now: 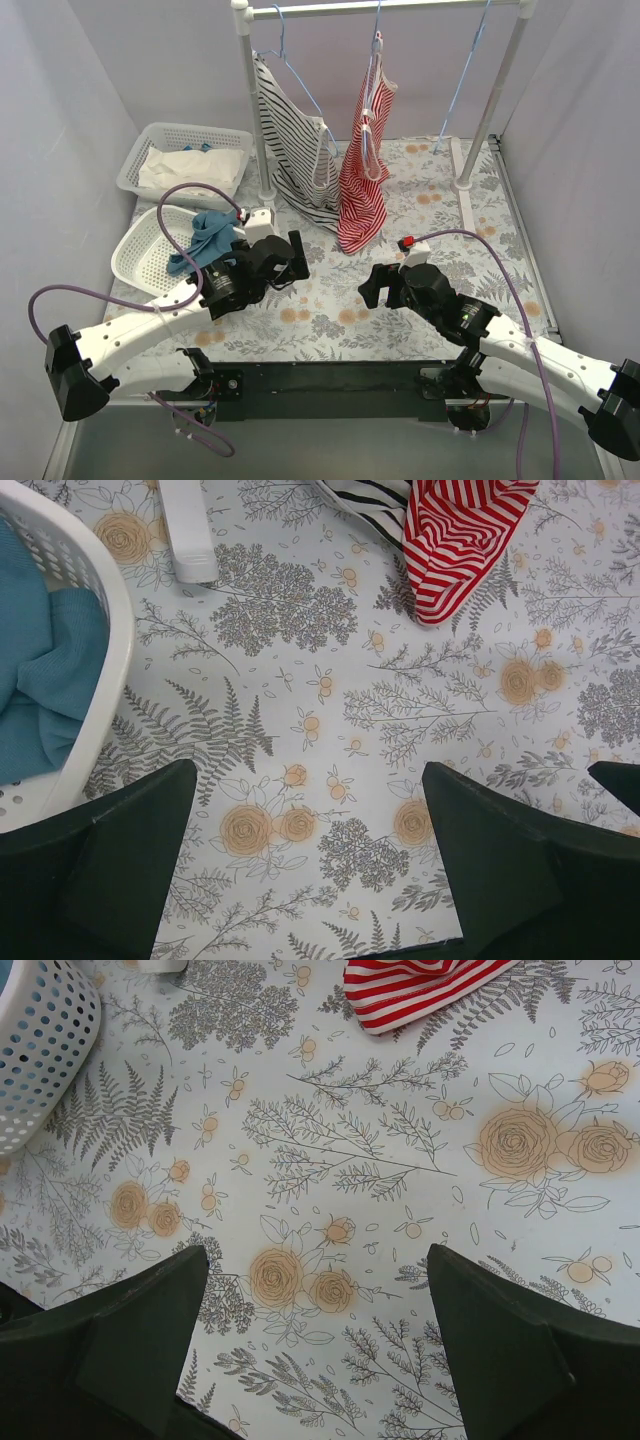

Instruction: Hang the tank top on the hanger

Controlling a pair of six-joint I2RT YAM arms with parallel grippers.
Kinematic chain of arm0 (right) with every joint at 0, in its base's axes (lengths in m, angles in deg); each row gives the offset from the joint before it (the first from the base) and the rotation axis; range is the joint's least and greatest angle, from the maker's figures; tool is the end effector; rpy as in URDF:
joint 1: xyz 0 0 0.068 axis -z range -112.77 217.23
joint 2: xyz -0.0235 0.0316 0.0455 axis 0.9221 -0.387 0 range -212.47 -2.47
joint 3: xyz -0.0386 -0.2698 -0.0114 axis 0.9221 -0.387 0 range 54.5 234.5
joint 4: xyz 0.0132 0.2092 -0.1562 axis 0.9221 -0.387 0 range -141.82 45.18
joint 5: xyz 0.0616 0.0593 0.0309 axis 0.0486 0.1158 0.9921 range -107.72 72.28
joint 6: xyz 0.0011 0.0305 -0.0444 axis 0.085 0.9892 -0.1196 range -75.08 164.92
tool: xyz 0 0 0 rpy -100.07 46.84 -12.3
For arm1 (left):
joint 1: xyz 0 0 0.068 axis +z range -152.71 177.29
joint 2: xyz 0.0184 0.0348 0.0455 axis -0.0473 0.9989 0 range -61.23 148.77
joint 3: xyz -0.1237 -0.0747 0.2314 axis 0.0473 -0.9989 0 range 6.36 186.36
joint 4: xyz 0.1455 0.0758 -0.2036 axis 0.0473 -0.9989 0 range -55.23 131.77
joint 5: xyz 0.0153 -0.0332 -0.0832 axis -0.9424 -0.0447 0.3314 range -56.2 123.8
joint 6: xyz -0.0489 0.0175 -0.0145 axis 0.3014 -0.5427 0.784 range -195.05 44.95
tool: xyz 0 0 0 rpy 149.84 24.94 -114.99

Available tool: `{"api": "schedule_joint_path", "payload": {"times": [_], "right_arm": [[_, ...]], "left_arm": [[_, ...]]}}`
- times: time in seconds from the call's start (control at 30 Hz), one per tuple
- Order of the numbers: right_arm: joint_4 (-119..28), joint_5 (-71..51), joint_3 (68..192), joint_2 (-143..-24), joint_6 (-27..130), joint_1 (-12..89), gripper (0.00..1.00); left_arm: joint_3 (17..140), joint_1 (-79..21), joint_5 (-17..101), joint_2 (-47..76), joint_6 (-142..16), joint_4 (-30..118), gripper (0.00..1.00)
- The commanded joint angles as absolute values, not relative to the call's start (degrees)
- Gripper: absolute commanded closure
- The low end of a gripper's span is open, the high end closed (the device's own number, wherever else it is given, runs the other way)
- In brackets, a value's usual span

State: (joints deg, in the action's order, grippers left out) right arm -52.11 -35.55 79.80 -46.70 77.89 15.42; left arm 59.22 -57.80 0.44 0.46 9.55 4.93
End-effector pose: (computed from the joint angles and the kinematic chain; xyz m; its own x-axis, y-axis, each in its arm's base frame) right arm 0.1192 0.1338 0.2273 -0.5440 0.1463 -0.8262 -0.3366 0.8639 0.3746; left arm 0.1412 -0.1680 0.2935 -0.5014 -0.7345 -0.4574 -0.3638 0.6586 -0.6588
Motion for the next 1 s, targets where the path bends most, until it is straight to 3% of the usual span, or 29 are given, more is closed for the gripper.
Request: {"api": "schedule_joint_path", "payload": {"times": [0.0,0.13,0.33,0.97], "right_arm": [[-50.54,-36.09,80.35,-45.71,77.35,15.55,0.01],[-50.45,-35.83,80.61,-46.41,76.91,15.55,0.01],[-50.45,-34.51,80.35,-46.42,76.30,15.55,0.01],[-50.89,-32.14,79.38,-43.08,75.77,15.55,0.02]], "left_arm": [[60.06,-57.65,-0.64,-2.86,9.14,6.96,0.02],[61.19,-56.17,-6.43,-1.38,12.47,3.29,0.02],[62.78,-39.21,0.48,0.73,10.47,5.55,0.02],[50.23,-17.07,7.60,-0.32,14.68,10.91,0.02]]}}
